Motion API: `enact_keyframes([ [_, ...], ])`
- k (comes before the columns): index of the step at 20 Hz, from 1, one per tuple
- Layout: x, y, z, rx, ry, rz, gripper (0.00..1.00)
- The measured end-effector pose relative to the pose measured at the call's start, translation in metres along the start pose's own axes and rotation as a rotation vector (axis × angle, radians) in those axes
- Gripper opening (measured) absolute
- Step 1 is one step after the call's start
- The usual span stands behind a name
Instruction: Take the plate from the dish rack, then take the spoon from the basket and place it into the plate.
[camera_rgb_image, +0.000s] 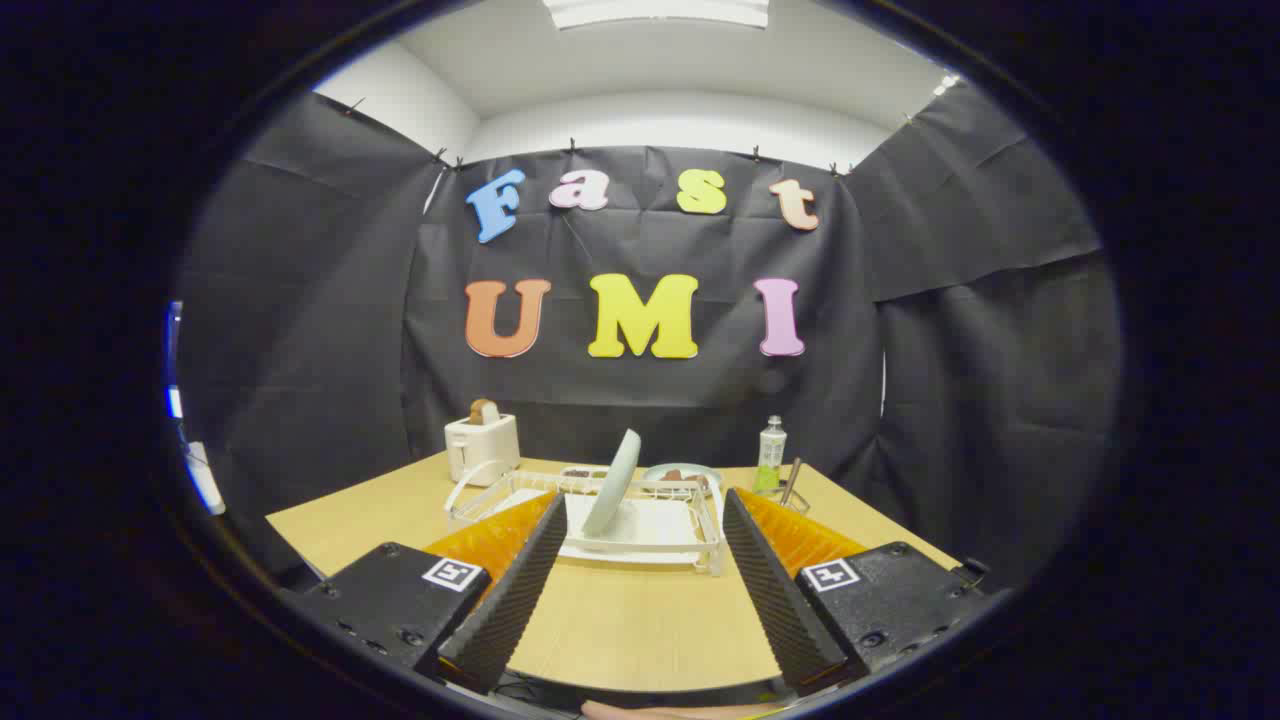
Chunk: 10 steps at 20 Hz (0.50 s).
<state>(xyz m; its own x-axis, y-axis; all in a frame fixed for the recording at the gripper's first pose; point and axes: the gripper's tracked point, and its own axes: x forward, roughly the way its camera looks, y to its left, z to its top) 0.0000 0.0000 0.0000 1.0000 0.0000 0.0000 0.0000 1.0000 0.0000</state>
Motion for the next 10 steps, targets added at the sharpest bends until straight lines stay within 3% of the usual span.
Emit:
enact_keyframes([
  [10, -0.0031, 0.0008, 0.0040, 0.060, -0.002, 0.003, 1.00],
])
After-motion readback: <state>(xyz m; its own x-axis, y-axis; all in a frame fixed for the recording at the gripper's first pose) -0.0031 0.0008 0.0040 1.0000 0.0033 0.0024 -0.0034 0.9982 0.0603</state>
